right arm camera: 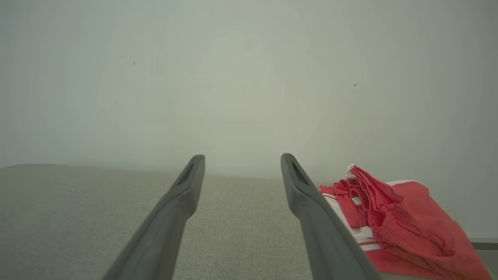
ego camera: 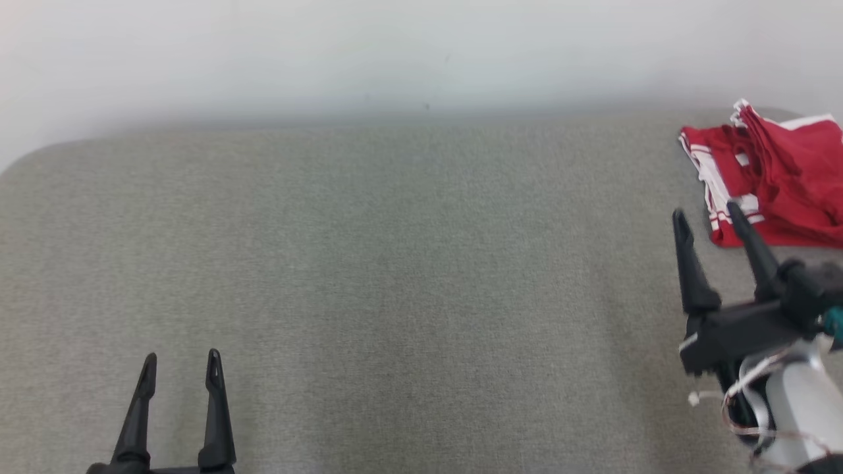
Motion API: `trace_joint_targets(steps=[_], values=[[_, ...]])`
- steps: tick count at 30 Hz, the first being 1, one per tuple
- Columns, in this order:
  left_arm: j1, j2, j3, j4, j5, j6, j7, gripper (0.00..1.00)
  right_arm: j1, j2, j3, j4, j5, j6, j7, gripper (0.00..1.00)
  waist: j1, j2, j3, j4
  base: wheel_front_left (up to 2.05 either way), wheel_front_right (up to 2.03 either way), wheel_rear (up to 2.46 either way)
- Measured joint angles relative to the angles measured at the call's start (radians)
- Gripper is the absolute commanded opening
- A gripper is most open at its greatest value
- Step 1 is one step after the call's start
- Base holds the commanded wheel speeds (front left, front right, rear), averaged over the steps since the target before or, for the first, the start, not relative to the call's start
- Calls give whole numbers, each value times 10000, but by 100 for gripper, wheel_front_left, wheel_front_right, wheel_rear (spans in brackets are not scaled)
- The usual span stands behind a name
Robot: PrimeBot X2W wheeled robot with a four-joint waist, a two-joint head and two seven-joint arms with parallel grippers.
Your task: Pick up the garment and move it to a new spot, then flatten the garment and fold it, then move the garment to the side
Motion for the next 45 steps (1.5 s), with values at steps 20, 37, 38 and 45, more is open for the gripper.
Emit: trace_joint_targets(steps=[20,37,38,45], values=[[440,-82,-63,548,-2,-221,0,100,4533,2000,-1011,-2821,-1277,0,228,100,0,1,-1223,638,0,0,0],[583,-94,50,1206,-67,-198,0,100,5506,2378,-1014,-3252,-1363,0,61,100,1,1,-1324,392,0,0,0],[584,-92,42,1239,-61,-194,0,100,5497,2383,-1012,-3248,-1379,0,59,100,2,1,-1324,384,0,0,0],[613,-121,25,1739,-58,-169,46,0,5600,2406,-991,-2849,-1367,2,77,0,1,1,-1328,371,0,0,0]])
